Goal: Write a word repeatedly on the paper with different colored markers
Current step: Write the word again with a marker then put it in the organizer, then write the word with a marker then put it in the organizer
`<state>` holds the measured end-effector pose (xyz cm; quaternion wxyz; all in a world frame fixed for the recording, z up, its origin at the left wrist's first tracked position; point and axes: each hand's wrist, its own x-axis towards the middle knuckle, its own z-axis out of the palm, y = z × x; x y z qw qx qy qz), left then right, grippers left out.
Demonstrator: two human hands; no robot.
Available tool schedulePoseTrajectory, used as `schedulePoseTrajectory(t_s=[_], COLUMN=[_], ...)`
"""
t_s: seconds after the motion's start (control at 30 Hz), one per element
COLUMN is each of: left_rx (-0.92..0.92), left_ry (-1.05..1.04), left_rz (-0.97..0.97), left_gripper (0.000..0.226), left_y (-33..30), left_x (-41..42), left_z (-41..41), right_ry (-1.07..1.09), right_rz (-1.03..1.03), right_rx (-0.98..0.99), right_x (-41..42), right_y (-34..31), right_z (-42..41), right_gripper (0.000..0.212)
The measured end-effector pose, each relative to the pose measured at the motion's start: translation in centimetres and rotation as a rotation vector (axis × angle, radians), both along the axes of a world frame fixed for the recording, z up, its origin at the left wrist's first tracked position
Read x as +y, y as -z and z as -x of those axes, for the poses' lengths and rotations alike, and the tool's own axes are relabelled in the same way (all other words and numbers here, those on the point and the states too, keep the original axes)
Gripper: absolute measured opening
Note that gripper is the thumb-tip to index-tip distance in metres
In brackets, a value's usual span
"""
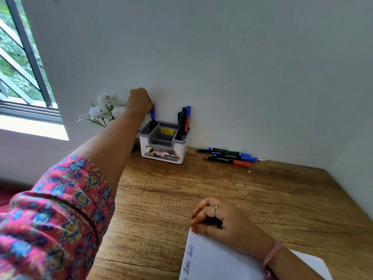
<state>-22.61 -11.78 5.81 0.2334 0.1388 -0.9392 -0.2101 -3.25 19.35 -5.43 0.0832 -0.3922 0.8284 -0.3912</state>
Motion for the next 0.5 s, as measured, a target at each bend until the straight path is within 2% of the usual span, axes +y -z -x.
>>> schedulePoseTrajectory(t_s=[0.2,0.33,0.4,0.5], left_rx=[0.001,0.192,0.289,0.4], left_ry=[-0.013,0.039,0.09,0.284], left_rz=[0.017,0.054,0.159,0.238], left_gripper=[0.035,0.038,0.033,0.025], left_y=[-0.9,-2.8,-3.6,-3.2], left_x=[0.6,2.3,4.3,8.9], left_z=[-0.7,-2.8,-4.2,-6.1], right_ry=[-0.001,0.003,0.005,0.011], right_rz=[0.001,0.001,-0.004,-0.018], right_rx=[-0.006,-0.016,-0.013,0.001], right_x=[0.0,0.1,0.1,0.0], right_y=[0.1,0.1,0.1,0.0], right_z=[0.0,0.0,0.0,-0.1], right_gripper=[0.014,0.014,0.014,0.014])
